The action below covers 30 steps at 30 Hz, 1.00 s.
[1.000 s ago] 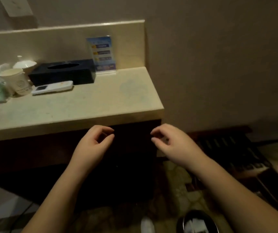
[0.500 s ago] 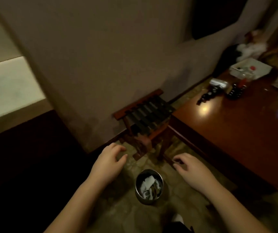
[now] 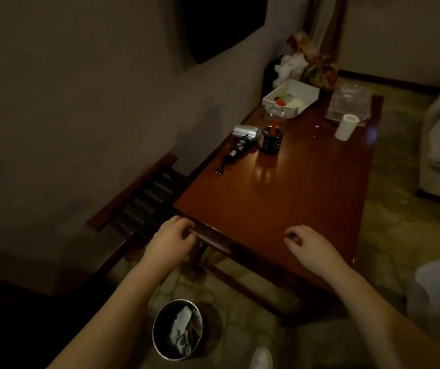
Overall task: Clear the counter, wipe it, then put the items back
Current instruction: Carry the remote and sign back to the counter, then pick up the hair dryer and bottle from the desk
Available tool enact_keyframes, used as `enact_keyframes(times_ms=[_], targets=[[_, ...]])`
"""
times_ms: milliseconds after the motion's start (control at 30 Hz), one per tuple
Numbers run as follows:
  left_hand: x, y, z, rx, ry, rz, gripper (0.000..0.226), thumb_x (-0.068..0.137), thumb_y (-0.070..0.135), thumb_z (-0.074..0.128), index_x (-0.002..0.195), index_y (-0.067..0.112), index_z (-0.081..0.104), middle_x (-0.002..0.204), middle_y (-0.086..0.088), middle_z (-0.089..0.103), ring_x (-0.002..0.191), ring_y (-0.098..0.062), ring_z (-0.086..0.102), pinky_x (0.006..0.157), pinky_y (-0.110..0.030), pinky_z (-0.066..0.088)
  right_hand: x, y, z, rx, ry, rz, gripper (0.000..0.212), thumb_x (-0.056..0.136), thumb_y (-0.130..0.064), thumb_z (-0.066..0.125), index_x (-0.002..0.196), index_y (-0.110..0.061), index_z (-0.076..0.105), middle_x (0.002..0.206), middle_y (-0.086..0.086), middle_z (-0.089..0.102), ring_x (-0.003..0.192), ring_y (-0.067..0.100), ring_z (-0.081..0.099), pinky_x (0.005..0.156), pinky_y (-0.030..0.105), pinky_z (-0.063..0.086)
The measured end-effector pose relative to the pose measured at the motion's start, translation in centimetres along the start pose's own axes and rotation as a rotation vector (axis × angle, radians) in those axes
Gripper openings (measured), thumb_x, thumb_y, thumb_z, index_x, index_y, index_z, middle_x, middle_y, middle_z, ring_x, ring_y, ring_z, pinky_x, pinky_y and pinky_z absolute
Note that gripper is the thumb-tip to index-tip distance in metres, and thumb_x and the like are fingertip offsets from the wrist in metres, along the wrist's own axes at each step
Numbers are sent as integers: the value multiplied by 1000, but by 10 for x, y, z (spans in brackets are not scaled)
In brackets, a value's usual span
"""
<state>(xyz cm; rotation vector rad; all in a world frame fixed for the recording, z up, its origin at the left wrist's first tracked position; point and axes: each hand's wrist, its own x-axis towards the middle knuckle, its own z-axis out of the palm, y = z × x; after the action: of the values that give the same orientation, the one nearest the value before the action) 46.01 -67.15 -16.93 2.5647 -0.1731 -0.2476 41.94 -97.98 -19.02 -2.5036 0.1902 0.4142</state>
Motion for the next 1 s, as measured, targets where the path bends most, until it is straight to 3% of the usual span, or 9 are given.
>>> enact_keyframes(times_ms=[200,367,533,667,800,1000], targets=[[96,57,16,-13,22,-100,29,96,35,52,122,25,58,118,9,50,94,-5,50,70,-20,42,73,44,-57,12,118,-6,29,98,-31,47,125,-23,56,115,-6,52,93,7,51,74,21,41],[157,81,20,-4,5,-107,29,97,33,50,123,22,57,124,3,52,73,-4,54,56,-20,42,126,59,-89,86,187,-3,26,96,-29,49,119,-20,59,114,-1,57,93,12,55,74,26,46],[211,95,12,-40,-20,-162,21,97,25,50,114,19,59,83,-4,63,56,-17,52,49,-28,39,172,55,-109,177,219,63,22,95,-28,50,113,-20,61,101,-3,61,81,15,60,68,32,52],[254,100,11,-41,-36,-168,19,94,22,52,111,17,60,78,-1,62,62,-17,56,54,-29,44,208,43,-118,207,212,102,24,95,-28,49,115,-19,59,96,-2,61,79,17,60,66,32,50],[308,96,18,-42,-71,-150,27,93,24,54,118,14,58,96,-5,64,77,-19,61,65,-35,49,255,25,-125,216,218,108,25,96,-28,48,115,-16,59,93,0,61,74,17,59,59,29,46],[396,78,40,-14,-145,-124,39,92,27,55,128,12,53,126,-10,50,96,-23,56,75,-34,46,334,5,-124,238,226,167,27,97,-31,47,117,-18,58,101,1,61,78,16,60,65,30,49]])
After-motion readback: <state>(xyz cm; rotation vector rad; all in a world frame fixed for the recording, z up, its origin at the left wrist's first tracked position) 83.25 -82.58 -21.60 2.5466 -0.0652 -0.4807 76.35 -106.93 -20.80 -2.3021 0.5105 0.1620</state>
